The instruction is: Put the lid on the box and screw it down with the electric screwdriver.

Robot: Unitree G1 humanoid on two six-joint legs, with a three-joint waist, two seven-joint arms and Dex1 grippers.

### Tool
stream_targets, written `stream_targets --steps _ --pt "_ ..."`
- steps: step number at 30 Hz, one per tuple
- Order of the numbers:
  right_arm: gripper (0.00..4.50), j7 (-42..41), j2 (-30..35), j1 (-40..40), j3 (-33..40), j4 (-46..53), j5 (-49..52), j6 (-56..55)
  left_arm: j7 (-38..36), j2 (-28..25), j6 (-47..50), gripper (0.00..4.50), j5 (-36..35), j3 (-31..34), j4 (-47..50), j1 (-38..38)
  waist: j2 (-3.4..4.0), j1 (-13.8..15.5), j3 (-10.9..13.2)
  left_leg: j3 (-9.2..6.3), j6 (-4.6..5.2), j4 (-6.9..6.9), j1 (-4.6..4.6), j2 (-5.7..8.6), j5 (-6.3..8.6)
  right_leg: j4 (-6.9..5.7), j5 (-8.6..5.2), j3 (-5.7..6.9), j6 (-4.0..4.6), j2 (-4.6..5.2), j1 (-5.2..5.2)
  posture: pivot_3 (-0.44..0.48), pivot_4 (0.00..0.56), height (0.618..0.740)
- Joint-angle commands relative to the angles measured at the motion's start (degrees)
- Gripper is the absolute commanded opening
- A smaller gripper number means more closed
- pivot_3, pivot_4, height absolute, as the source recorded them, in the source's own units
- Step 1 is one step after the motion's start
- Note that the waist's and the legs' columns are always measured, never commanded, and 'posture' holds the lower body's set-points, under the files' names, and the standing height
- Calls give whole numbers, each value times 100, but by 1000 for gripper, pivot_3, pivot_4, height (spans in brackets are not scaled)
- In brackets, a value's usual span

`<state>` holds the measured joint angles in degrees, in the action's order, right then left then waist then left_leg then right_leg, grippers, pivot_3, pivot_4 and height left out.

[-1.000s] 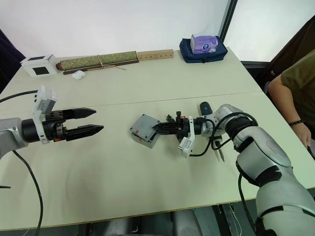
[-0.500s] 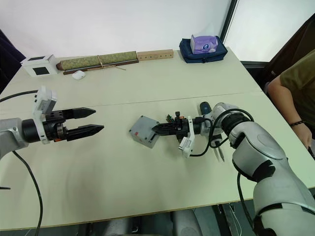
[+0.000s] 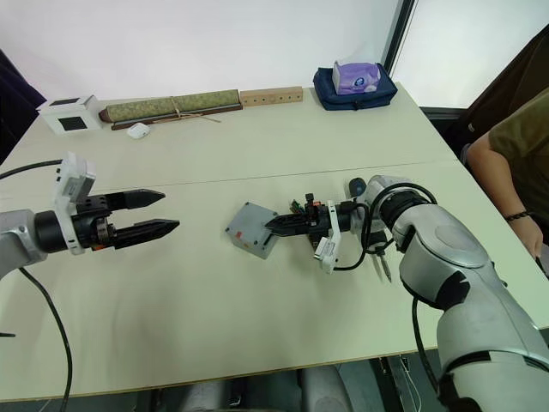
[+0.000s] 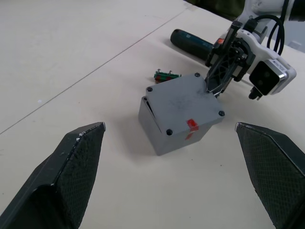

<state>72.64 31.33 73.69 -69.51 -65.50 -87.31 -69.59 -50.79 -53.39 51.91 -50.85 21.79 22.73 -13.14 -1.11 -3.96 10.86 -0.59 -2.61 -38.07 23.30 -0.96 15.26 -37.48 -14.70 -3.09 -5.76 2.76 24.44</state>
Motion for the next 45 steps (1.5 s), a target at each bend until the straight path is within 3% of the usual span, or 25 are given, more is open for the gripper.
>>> stream_targets --steps 1,29,45 --pt "187 127 -25 168 -251 -86 -131 -57 31 -61 -71 4491 -122 280 160 25 0 -2 0 0 -1 0 0 0 0 0 0 0 0 0 0 0 150 740" --pt "187 378 -329 625 -352 -341 149 -418 261 87 -328 4491 -41 176 645 388 1 -7 0 -5 -5 7 -2 0 -3 -3 1 1 1 -1 2 0 150 740" --pt "187 -25 -106 410 -96 -269 565 -702 -21 -18 -485 4491 184 -407 211 -283 1 -7 0 -4 -6 8 -2 1 -3 -3 1 2 1 -2 2 0 150 740"
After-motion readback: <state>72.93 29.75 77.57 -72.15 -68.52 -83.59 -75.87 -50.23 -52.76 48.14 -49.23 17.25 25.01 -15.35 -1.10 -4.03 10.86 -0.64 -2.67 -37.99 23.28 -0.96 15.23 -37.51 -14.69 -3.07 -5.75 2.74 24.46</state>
